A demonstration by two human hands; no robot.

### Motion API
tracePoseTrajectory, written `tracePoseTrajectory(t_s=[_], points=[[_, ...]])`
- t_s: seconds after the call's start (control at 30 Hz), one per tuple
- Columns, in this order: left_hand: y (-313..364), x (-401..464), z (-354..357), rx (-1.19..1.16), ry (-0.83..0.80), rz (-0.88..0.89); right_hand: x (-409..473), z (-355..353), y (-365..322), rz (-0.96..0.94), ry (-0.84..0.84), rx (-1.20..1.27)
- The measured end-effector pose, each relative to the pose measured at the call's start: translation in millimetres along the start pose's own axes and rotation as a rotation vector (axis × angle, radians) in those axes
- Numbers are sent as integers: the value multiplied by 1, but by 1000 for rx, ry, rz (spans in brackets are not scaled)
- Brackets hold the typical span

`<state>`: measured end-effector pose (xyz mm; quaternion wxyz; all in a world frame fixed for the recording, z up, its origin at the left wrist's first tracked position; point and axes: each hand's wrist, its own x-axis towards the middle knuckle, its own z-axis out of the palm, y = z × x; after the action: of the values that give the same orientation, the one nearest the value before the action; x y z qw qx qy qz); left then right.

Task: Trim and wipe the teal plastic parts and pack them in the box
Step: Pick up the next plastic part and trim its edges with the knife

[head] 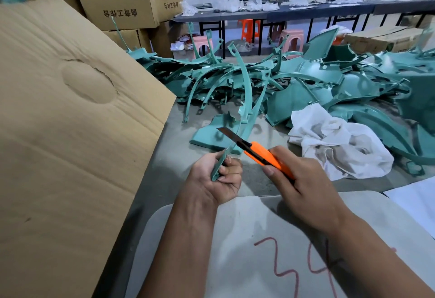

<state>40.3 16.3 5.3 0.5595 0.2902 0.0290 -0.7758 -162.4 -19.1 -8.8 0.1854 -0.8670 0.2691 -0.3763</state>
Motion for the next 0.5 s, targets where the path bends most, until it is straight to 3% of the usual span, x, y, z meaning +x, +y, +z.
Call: tracePoseTrajectory(t_s=[0.5], points=[[-4, 0, 4, -4, 17, 54, -2, -5, -4, -41, -97, 9]])
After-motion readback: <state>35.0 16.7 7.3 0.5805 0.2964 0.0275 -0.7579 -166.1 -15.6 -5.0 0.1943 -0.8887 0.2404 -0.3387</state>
